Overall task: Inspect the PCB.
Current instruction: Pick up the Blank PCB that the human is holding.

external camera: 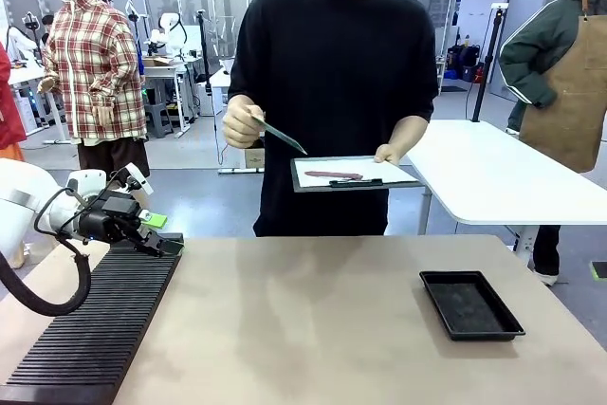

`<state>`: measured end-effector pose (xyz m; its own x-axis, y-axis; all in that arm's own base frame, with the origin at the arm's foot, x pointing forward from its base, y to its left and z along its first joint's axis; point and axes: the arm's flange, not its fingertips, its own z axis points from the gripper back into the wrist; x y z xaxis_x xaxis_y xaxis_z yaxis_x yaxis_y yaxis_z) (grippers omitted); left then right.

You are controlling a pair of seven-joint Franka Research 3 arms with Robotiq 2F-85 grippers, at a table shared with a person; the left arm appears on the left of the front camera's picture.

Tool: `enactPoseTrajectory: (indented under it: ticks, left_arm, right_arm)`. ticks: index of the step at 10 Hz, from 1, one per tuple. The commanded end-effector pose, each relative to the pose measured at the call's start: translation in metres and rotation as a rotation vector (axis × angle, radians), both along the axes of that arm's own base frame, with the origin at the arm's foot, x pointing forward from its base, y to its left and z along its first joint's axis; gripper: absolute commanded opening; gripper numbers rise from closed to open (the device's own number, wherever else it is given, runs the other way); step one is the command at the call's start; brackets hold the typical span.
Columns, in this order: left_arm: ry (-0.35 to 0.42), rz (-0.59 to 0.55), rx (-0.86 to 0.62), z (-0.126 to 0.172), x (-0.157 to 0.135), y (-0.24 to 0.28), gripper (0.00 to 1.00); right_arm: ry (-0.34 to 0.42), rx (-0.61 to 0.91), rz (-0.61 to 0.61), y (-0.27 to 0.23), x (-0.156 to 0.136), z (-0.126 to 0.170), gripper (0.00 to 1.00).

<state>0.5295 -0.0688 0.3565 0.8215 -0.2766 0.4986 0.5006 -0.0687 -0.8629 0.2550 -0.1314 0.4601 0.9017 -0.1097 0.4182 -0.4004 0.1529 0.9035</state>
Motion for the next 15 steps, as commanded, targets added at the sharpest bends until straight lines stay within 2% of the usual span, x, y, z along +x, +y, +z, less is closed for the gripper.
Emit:
enactPoseTrajectory:
  ticks: [1, 2, 3, 5, 6, 8, 11, 13, 15]
  left_arm:
    - [0.000, 0.000, 0.000, 0.000, 0.000, 0.000, 1.00]
    - [0.068, 0.050, -0.257, 0.058, -0.007, 0.007, 1.00]
    - [0.006, 0.119, -0.033, 0.110, -0.028, 0.032, 1.00]
    - [-0.010, 0.209, 0.115, 0.179, -0.069, 0.071, 1.00]
    - [-0.004, 0.224, 0.179, 0.201, -0.090, 0.088, 1.00]
    - [0.003, 0.276, 0.314, 0.229, -0.130, 0.114, 1.00]
    - [0.008, 0.339, 0.433, 0.259, -0.183, 0.134, 1.00]
    - [0.014, 0.372, 0.480, 0.273, -0.213, 0.139, 1.00]
    - [-0.013, 0.390, 0.472, 0.277, -0.225, 0.138, 1.00]
  right_arm:
    - [-0.021, 0.008, 0.003, -0.001, 0.000, 0.002, 1.00]
    - [-0.021, 0.008, 0.003, -0.001, 0.000, 0.002, 1.00]
    - [-0.021, 0.008, 0.003, -0.001, 0.000, 0.002, 1.00]
    - [-0.021, 0.008, 0.003, -0.001, 0.000, 0.002, 1.00]
    - [-0.021, 0.008, 0.003, -0.001, 0.000, 0.002, 1.00]
    - [-0.021, 0.008, 0.003, -0.001, 0.000, 0.002, 1.00]
    - [-0.021, 0.008, 0.003, -0.001, 0.000, 0.002, 1.00]
    - [-0.021, 0.008, 0.003, -0.001, 0.000, 0.002, 1.00]
    - [-0.021, 0.008, 0.003, -0.001, 0.000, 0.002, 1.00]
